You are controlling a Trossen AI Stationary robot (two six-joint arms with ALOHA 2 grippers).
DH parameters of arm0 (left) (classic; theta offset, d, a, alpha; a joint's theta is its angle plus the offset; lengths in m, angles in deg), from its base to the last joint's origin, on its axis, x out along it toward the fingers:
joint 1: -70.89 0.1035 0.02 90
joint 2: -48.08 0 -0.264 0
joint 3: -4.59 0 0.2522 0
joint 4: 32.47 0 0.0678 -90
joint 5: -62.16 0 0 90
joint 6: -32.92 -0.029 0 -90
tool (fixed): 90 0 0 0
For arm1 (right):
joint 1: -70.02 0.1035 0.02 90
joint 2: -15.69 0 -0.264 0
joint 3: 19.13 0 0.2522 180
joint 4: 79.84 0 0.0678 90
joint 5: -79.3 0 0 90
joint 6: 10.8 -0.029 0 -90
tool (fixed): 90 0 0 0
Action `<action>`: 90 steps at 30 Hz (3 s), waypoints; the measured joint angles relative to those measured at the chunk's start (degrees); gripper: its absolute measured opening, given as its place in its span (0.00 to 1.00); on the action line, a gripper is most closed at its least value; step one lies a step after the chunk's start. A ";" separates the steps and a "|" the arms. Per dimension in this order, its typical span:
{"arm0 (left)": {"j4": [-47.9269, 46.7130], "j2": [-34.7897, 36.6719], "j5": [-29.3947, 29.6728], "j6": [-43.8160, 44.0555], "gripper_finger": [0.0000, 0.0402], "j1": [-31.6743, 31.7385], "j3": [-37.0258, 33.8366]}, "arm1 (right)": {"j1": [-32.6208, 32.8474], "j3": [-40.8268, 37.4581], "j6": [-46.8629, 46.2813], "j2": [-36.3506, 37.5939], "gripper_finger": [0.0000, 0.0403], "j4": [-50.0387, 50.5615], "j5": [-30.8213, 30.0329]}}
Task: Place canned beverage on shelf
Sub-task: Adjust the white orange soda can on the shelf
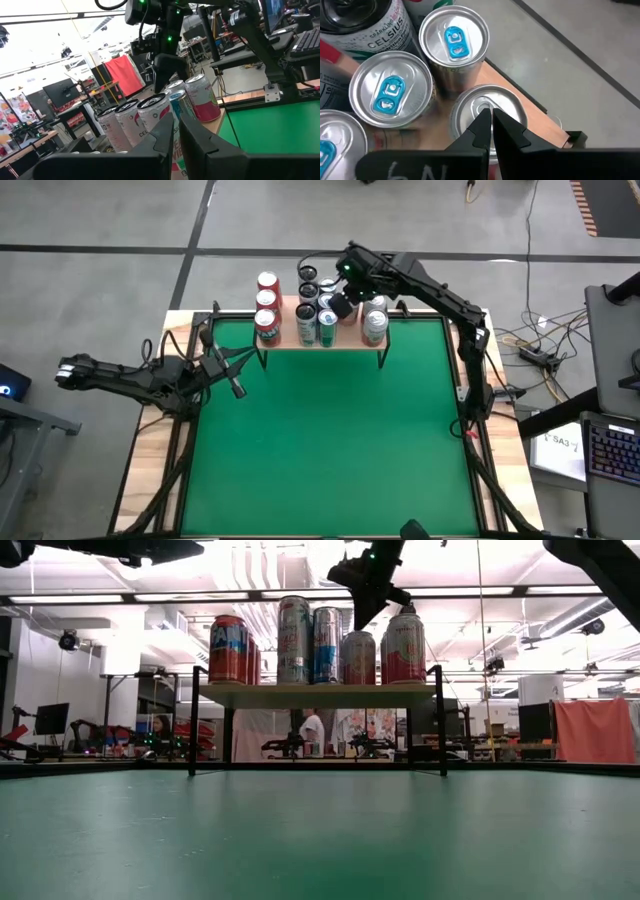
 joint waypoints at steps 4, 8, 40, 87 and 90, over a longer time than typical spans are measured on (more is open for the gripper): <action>-0.14 0.00 0.02 0.00 0.03 0.02 0.00 | 0.15 0.00 -0.53 -0.25 0.02 0.31 0.08; -0.38 0.00 0.02 0.00 0.03 0.02 0.00 | 0.15 0.00 -2.28 -0.64 0.02 1.96 0.14; -0.39 0.00 0.02 0.02 0.03 -0.01 0.00 | 3.81 0.04 -5.90 -0.11 0.02 5.92 1.43; -0.37 0.00 0.02 0.39 0.03 0.02 0.00 | -1.51 -0.04 -0.51 -1.79 0.02 -2.16 0.63; -0.37 0.02 0.02 0.39 0.03 0.00 0.00 | -1.42 0.03 -1.29 -1.79 0.02 -0.60 0.60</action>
